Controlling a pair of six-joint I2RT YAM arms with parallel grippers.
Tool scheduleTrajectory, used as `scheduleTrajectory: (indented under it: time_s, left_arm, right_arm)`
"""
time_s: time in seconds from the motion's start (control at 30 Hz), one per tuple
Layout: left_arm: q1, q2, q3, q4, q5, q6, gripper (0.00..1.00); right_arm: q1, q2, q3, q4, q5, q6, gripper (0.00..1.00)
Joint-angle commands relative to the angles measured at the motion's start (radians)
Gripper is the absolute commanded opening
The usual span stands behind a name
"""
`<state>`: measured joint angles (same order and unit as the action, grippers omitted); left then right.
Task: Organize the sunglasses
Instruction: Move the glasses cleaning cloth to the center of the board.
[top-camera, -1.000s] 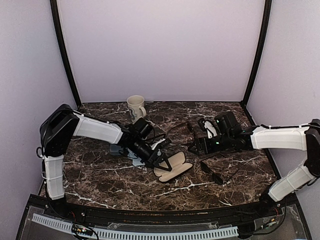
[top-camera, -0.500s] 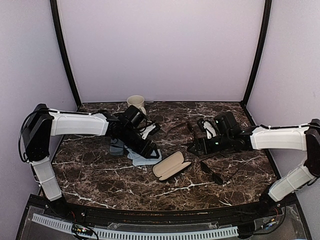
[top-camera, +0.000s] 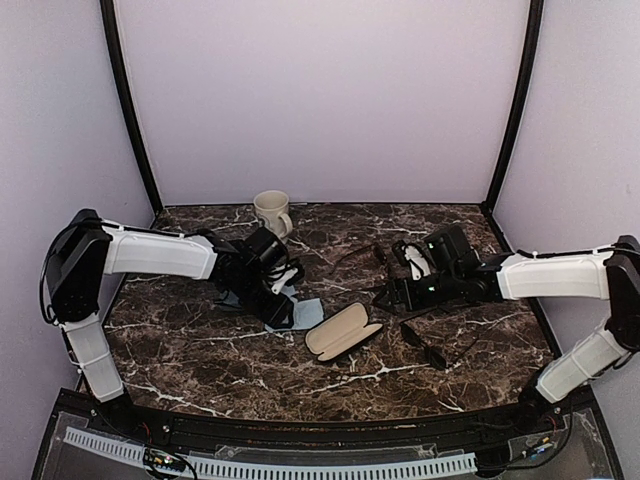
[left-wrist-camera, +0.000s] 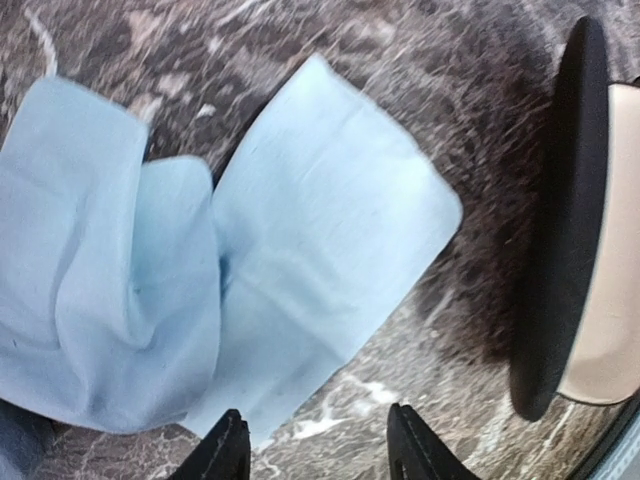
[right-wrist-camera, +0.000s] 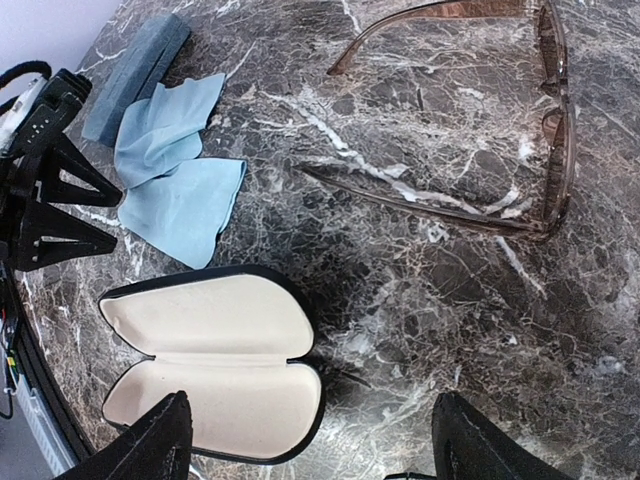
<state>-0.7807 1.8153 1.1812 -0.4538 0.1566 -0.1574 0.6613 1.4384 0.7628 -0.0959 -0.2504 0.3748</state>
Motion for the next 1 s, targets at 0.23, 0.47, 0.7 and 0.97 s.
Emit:
scheduleTrajectory:
  time_s: [0.23,0.47,0.7,0.97]
  left_arm:
    - [0.003,0.017,-0.037,-0.025,-0.074,0.009,0.44]
    - [0.003,0.035,-0.045,-0.013,-0.098,0.012,0.44]
    - [0.002,0.039,-0.078,-0.001,-0.107,0.002,0.29]
    - [-0.014,-0.006,-0.096,-0.062,-0.126,-0.033,0.06]
  right_arm:
    - [0.015,0.011,0.003,0.048,-0.001,0.007,0.83]
    - [0.015,0.004,-0.005,0.047,0.004,0.009,0.83]
    - [0.016,0.008,0.001,0.047,0.002,0.007,0.83]
    - [0.018,0.011,0.007,0.043,0.004,0.003,0.83]
